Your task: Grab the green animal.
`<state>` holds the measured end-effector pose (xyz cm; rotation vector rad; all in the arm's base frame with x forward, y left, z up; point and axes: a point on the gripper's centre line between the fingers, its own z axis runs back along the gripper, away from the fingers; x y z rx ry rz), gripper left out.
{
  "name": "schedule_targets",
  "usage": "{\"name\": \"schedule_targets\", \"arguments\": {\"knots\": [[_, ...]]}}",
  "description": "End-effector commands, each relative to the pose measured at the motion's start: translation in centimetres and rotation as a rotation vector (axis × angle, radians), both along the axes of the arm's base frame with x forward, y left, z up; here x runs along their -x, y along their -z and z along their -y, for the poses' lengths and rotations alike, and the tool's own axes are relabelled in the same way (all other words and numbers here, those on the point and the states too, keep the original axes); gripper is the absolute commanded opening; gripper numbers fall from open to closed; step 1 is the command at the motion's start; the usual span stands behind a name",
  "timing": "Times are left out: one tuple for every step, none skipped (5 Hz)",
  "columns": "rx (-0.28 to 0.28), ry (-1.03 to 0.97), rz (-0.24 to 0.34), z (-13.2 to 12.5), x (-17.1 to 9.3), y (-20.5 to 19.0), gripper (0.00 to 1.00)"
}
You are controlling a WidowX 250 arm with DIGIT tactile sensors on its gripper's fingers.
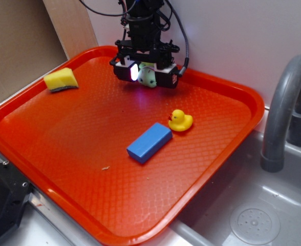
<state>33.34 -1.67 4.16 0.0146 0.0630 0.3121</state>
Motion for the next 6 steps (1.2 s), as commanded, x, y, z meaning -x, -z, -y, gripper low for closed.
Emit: {"name": "schedule_targets", "arguments": {"knots": [[-0.050,-0.030,0.102,-1.3,-1.6,-2.4,0.00],[-0.062,-0.045,0.094,-1.7,-1.6,-2.2,0.00],[-0.071,-0.040,0.041,-1.2,-0.3,-3.3,0.00],[0.001,-0.055,0.008,-0.5,3.4,-6.9,0.00],[0.067,-0.041,0.010,-0.3,5.6,-10.2,0.00],[0.075,-0.049,0.070,-0.5,8.1,-13.5,0.00]]}}
